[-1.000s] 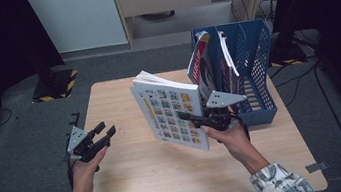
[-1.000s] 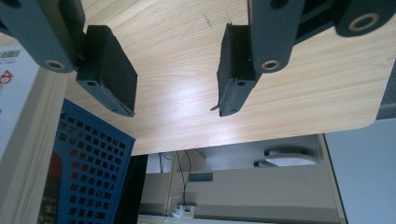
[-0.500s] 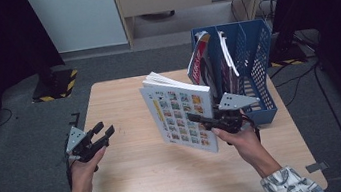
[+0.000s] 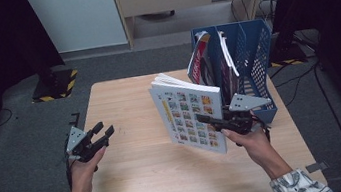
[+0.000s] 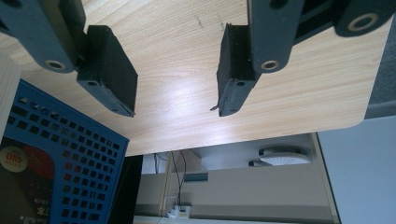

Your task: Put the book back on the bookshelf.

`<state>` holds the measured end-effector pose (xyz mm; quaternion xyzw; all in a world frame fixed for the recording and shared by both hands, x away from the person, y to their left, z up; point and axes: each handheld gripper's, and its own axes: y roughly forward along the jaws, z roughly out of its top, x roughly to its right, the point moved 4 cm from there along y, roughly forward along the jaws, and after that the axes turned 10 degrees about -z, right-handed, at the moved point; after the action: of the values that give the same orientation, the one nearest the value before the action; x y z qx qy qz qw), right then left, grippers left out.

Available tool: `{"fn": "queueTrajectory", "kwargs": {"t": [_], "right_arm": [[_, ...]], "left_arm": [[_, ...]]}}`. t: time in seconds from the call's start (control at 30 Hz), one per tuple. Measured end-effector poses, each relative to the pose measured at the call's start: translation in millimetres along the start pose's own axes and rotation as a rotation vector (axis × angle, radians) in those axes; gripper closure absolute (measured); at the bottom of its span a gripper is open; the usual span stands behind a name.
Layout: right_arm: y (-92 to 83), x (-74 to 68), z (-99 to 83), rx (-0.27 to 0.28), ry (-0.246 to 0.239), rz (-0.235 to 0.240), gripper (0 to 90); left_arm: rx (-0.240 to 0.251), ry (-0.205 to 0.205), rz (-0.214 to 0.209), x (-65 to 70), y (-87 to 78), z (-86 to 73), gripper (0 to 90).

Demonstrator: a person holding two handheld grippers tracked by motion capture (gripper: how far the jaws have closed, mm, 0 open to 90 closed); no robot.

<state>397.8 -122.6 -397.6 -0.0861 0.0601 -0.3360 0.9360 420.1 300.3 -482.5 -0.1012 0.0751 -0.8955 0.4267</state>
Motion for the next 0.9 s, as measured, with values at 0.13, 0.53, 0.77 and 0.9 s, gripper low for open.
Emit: {"fn": "queueTrajectory", "kwargs": {"t": [0.13,0.53,0.77,0.9], "right_arm": [[-4.6,1.9,-0.9,0.000,0.003,-0.003,74.2],[-17.6,6.1,-4.8,-0.008,-0.002,-0.012,74.2],[-26.2,10.1,-7.2,-0.005,0.005,-0.020,74.2],[-31.8,11.5,-8.6,-0.002,0.005,-0.026,74.2]], "left_arm": [[0.000,-0.001,0.002,-0.8,-0.2,-0.1,47.6],[-0.029,0.012,0.003,1.4,3.3,-2.7,45.0],[-0.088,0.051,-0.007,8.3,11.7,-7.8,41.2],[-0.114,0.056,-0.017,12.1,16.4,-10.4,36.1]]}}
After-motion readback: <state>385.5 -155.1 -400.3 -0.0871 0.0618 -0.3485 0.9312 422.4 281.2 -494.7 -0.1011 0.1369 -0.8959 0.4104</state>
